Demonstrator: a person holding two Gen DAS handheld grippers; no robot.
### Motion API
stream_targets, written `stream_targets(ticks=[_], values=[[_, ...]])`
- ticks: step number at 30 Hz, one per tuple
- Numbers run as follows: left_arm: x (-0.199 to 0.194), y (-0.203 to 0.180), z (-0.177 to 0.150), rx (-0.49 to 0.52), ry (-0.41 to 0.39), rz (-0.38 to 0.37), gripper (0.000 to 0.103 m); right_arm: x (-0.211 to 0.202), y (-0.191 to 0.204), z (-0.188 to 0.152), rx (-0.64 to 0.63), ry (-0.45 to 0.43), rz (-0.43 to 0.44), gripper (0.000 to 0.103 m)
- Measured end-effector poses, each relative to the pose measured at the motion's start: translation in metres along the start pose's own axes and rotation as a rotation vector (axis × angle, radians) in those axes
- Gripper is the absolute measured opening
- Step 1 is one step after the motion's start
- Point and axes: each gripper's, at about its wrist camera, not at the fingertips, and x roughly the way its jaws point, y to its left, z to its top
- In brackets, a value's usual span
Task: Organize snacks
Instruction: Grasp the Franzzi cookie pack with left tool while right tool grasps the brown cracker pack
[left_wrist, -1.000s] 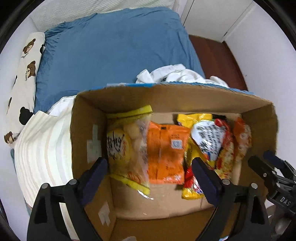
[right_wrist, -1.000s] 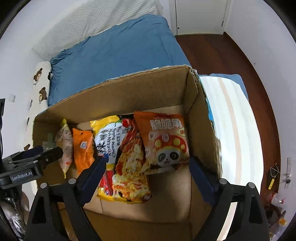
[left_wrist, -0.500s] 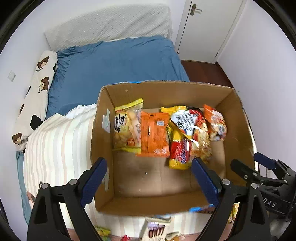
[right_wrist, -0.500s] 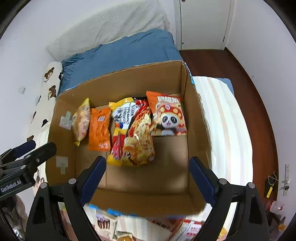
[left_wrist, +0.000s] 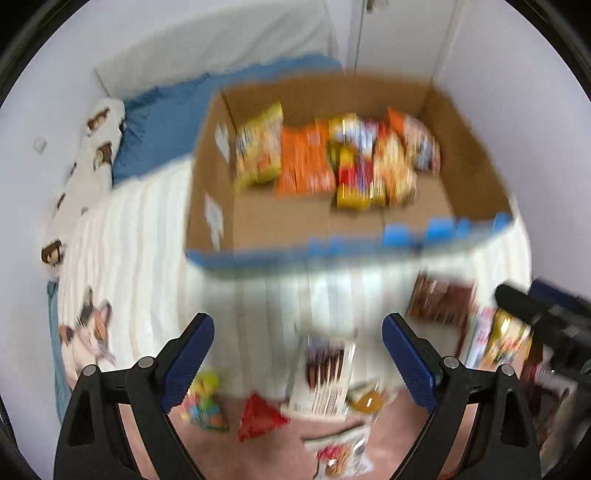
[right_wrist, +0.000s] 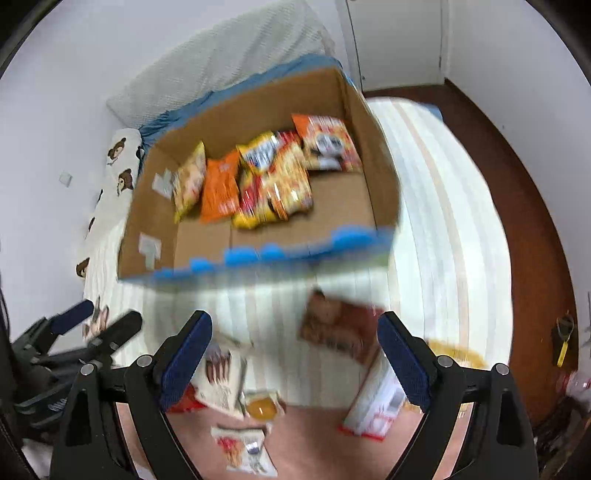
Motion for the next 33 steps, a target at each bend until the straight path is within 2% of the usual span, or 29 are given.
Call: stream_targets(ticks=[4,8,10,11,13,16,20,22,24,26,29,31,33], values=[[0.049,-0.014,-0.024,0.038,0.125,0.011,0.093,0.027,-0.010,-0.007,-0.091,0.060,-0.054,0.093],[0.085,-0.020,-0.035,0.040,0.196,0.012,0.093,0.060,-0.002,-0.004,-0.287,0.102,-0.136,0.093],[0.097,-0.020,-0.040,0.022,0.228,0.007,0.093,0.079,-0.005,0.000,-0.309,0.128,-0.157,0.091],[0.101,-0.020,-0.042,0.014,0.237,0.004,0.093,0.085,-0.009,0.002,-0.298,0.138,-0.143,0.090],[0.107,-0.019,-0.047,-0.006,0.249,-0.001,0.093,0.099,-0.021,0.006,-0.249,0.153,-0.115,0.076],[0.111,-0.015,-0.051,-0.035,0.260,-0.015,0.093,0.114,-0.036,0.003,-0.175,0.175,-0.054,0.071],[0.112,-0.008,-0.054,-0.067,0.261,-0.033,0.093,0.113,-0.027,-0.014,-0.145,0.279,0.113,0.070],[0.113,-0.004,-0.057,-0.076,0.256,-0.045,0.093,0.103,-0.018,-0.017,-0.187,0.273,0.115,0.070],[0.116,0.003,-0.057,-0.082,0.254,-0.044,0.093,0.097,-0.007,-0.015,-0.272,0.226,0.035,0.072],[0.119,0.006,-0.055,-0.080,0.260,-0.045,0.093,0.100,0.003,-0.010,-0.375,0.171,-0.087,0.077],[0.126,0.007,-0.049,-0.058,0.272,-0.034,0.093,0.121,0.014,-0.004,-0.521,0.164,-0.213,0.077],[0.132,0.004,-0.048,-0.045,0.282,-0.029,0.093,0.136,0.016,-0.004,-0.576,0.203,-0.243,0.077],[0.134,0.003,-0.050,-0.036,0.292,-0.029,0.093,0.144,0.013,-0.003,-0.571,0.226,-0.236,0.075]])
